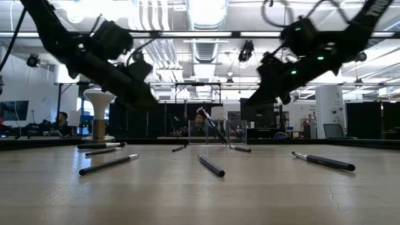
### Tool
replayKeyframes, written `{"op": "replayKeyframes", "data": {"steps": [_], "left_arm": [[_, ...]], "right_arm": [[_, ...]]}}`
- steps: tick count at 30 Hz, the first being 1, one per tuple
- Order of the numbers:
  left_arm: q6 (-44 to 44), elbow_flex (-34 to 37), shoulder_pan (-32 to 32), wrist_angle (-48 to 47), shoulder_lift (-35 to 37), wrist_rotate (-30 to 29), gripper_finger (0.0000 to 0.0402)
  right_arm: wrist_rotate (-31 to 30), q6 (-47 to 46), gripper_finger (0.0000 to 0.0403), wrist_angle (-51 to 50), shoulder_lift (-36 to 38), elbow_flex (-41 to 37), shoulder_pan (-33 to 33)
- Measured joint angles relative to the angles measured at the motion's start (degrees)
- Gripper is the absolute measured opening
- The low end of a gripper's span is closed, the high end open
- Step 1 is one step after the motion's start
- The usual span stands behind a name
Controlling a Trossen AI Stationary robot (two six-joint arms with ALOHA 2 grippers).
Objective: Pick & Place Makeup Brushes
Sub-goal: Put the black eyeshadow brush into the transparent organizer
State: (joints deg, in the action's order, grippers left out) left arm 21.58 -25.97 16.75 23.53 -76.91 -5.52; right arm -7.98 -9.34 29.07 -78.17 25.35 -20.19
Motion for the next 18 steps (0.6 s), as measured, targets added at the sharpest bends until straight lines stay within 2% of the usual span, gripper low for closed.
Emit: {"op": "replayKeyframes", "data": {"steps": [3, 6, 11, 14, 18], "left_arm": [[5.3, -4.33, -4.63, -13.87, 0.08, -7.45, 0.0001], [11.25, -8.7, -9.2, -29.39, 0.09, -12.37, 0.0009], [24.77, -16.15, -12.74, -52.11, 0.08, -13.67, 0.0045], [32.71, -17.07, -12.14, -57.78, 0.04, -12.01, 0.0066], [36.07, -15.16, -9.96, -57.15, -0.01, -9.49, 0.0081]], "right_arm": [[-3.57, -2.36, 0.0008, 4.19, 3.94, -5.09, 4.23], [-7.83, -3.12, 0.0008, 5.2, 7.54, -8.71, 8.11], [-11.59, -3.83, 0.0008, 6.26, 12.42, -12.55, 11.59], [-11.75, -3.8, 0.0008, 8.12, 14.15, -14.26, 12.49], [-11.73, -3.38, 0.0008, 10.34, 14.8, -15.63, 12.86]]}}
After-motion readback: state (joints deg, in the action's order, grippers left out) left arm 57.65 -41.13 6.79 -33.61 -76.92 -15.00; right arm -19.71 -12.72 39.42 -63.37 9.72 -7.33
